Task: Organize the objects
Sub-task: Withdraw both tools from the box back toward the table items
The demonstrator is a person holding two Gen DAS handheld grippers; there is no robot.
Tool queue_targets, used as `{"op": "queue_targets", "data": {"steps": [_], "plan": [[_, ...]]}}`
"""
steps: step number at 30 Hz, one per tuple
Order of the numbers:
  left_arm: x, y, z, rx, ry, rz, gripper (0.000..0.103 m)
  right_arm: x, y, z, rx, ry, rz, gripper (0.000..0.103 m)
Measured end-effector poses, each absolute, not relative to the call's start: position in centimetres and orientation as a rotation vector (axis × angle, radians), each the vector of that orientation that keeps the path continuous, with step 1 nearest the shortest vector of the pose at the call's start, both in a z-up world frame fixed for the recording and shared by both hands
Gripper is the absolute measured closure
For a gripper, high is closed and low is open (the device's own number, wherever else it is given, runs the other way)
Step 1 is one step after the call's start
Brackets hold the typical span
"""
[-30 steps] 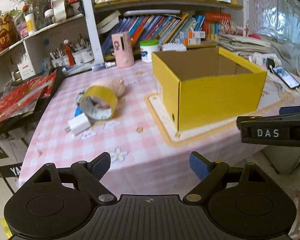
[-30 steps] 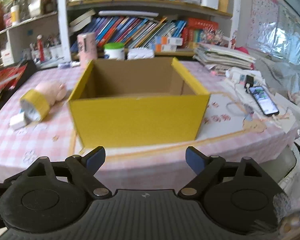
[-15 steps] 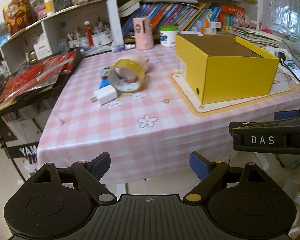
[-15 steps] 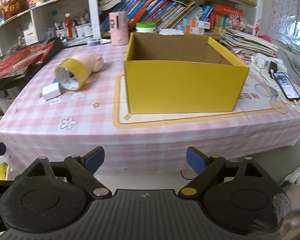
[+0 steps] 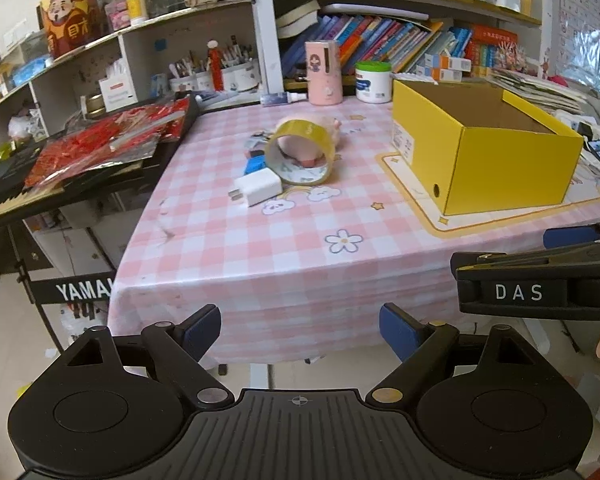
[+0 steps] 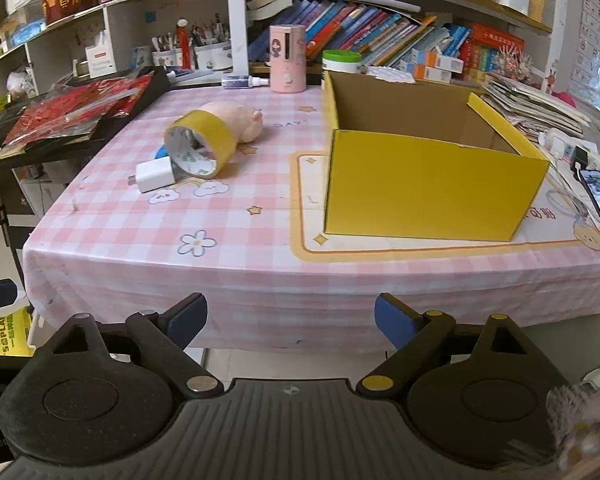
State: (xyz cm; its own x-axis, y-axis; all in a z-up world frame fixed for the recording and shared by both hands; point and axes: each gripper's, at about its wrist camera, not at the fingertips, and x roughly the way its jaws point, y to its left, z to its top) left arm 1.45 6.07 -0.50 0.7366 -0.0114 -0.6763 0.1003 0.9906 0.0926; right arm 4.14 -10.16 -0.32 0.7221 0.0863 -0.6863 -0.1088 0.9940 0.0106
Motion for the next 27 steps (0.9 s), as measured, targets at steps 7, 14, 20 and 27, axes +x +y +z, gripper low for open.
{"op": "queue_targets", "data": {"steps": [7,14,20,27], "plan": [[1.5,7.3,-0.2,0.102,0.737,-0.044,0.014,4.3,-9.0,-0.1,-0.043,0.761,0.129,0.012],[1.9,7.7,-0.6,0.092,0.748,-0.045,0.014,4.7,-8.4,-0.3,-0.056,0.765,0.141,0.012],[3.0,8.2,-0.8,0.081,0.759,-0.029,0.014,5.9,-7.8,-0.7,-0.06,0.77,0.158,0.012],[5.1,8.9,-1.0,0.073,0.772,-0.004,0.014,8.3,-6.7,-1.0,-0.068,0.783,0.188,0.012]]}}
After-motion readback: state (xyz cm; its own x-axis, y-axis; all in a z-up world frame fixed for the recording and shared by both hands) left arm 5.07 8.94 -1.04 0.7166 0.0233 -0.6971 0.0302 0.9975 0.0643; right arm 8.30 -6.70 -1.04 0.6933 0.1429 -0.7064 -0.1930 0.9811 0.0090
